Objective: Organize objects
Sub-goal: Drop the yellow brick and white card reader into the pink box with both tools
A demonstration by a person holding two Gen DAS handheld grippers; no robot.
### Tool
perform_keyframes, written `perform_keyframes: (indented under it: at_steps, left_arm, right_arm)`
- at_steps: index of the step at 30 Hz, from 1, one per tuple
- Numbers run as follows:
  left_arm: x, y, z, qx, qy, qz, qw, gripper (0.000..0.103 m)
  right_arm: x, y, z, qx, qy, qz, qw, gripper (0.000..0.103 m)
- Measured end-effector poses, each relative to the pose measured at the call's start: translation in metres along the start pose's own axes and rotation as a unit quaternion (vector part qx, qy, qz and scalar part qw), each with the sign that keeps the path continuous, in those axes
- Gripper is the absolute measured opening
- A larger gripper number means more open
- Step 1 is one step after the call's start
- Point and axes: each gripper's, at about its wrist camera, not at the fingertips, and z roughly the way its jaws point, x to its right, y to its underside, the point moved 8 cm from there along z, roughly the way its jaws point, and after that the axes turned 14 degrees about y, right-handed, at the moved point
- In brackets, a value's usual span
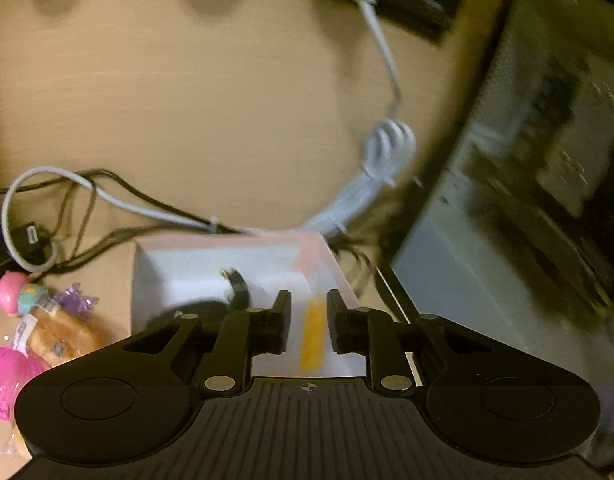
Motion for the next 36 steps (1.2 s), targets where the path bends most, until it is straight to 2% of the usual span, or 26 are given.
perform_keyframes:
  at_steps: [3, 5, 7, 10, 14, 15, 16, 18, 21, 23, 25, 27, 29, 33, 36]
  left_arm:
    - [-0.012, -0.002, -0.024, 0.043, -0.002, -0.013, 0.9990, 0.022]
    - [-0.026, 0.007, -0.051, 0.061, -0.019, -0.011, 0.9979, 0.022]
    - [-0.038, 0.023, -0.075, 0.066, -0.041, -0.013, 0.9969, 0.022]
    - [-0.058, 0.069, -0.114, 0.045, -0.077, -0.024, 0.9958, 0.022]
    - [-0.087, 0.131, -0.152, -0.004, -0.118, -0.065, 0.9909, 0.022]
    - [-0.095, 0.144, -0.160, -0.014, -0.128, -0.077, 0.9887, 0.022]
    - [-0.102, 0.151, -0.166, -0.019, -0.136, -0.086, 0.9868, 0.022]
    - [-0.116, 0.159, -0.178, -0.022, -0.148, -0.100, 0.9837, 0.022]
    - [-0.132, 0.155, -0.190, -0.017, -0.150, -0.120, 0.9812, 0.022]
    - [-0.139, 0.147, -0.188, -0.012, -0.137, -0.139, 0.9807, 0.022]
    - [-0.141, 0.132, -0.178, -0.004, -0.108, -0.165, 0.9804, 0.022]
    - [-0.144, 0.119, -0.166, 0.002, -0.086, -0.194, 0.9773, 0.022]
    - [-0.143, 0.109, -0.151, -0.001, -0.080, -0.211, 0.9741, 0.022]
    - [-0.153, 0.092, -0.126, -0.004, -0.112, -0.228, 0.9673, 0.022]
    - [-0.160, 0.084, -0.110, -0.003, -0.133, -0.219, 0.9665, 0.022]
  right_arm:
    - [-0.002, -0.012, 0.000, 0.011, -0.015, 0.008, 1.000, 0.047]
    - [-0.004, -0.025, 0.004, 0.008, -0.024, 0.019, 1.000, 0.047]
    - [-0.009, -0.046, 0.008, 0.024, -0.026, 0.023, 0.999, 0.047]
    - [-0.015, -0.094, 0.022, 0.066, -0.009, 0.028, 0.997, 0.047]
    - [-0.019, -0.155, 0.065, 0.087, 0.006, 0.053, 0.995, 0.047]
    - [-0.022, -0.164, 0.078, 0.081, 0.007, 0.055, 0.995, 0.051]
    - [-0.025, -0.171, 0.091, 0.069, 0.008, 0.056, 0.996, 0.060]
    - [-0.030, -0.179, 0.110, 0.060, 0.017, 0.059, 0.996, 0.066]
    - [-0.043, -0.163, 0.107, 0.052, 0.002, 0.056, 0.997, 0.079]
    - [-0.055, -0.145, 0.101, 0.047, -0.001, 0.041, 0.998, 0.080]
    - [-0.065, -0.125, 0.094, 0.037, -0.002, 0.024, 0.999, 0.081]
    - [-0.074, -0.101, 0.085, 0.022, -0.006, 0.012, 1.000, 0.082]
    - [-0.080, -0.080, 0.078, 0.010, 0.000, -0.002, 1.000, 0.083]
    - [-0.082, -0.052, 0.063, -0.005, 0.005, -0.014, 1.000, 0.086]
    - [-0.075, -0.037, 0.055, -0.016, 0.013, -0.011, 1.000, 0.091]
